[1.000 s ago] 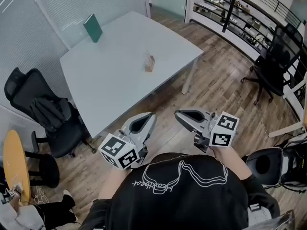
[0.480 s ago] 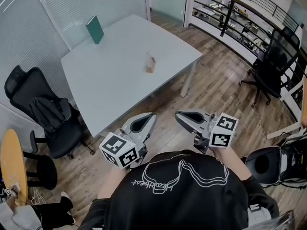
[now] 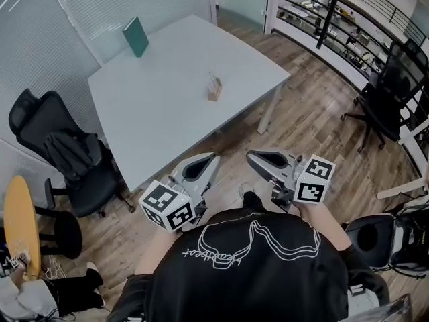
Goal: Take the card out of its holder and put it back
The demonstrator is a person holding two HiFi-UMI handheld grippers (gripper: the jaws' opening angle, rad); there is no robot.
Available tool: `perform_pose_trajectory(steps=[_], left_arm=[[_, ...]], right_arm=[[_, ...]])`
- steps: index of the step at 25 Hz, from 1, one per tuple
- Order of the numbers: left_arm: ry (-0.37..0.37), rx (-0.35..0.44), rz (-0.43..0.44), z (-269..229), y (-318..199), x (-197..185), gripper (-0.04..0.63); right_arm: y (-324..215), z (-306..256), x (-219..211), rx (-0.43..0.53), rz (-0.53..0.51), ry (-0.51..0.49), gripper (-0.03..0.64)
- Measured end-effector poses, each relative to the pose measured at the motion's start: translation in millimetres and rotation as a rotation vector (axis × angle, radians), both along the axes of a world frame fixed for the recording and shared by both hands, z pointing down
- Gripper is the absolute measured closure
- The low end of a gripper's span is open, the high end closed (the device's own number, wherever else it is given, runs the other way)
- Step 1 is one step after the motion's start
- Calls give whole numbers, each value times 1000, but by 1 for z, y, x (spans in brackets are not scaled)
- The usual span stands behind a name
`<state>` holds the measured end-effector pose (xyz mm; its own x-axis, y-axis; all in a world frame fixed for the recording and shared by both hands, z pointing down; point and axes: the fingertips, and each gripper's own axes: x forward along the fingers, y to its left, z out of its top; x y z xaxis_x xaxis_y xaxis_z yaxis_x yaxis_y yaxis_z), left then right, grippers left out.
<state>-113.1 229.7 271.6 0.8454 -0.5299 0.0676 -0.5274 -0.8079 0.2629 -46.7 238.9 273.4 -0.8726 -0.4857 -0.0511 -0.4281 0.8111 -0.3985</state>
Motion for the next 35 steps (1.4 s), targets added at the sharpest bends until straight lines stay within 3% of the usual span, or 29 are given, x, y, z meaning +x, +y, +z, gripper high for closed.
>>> perform_pose_trajectory(steps=[22,30,35], left_arm=[[-22,-76,-161,23,-201,71,581],[-47,-82,-269,31,-244,83,581],[-80,-106,-289,48,-254,83,581]], right_arm=[[-214,17,64,-64,-151,-36,607],[-258,21,84,-58,-212,-45,607],[-273,39,83,-81,-229,-40,607]])
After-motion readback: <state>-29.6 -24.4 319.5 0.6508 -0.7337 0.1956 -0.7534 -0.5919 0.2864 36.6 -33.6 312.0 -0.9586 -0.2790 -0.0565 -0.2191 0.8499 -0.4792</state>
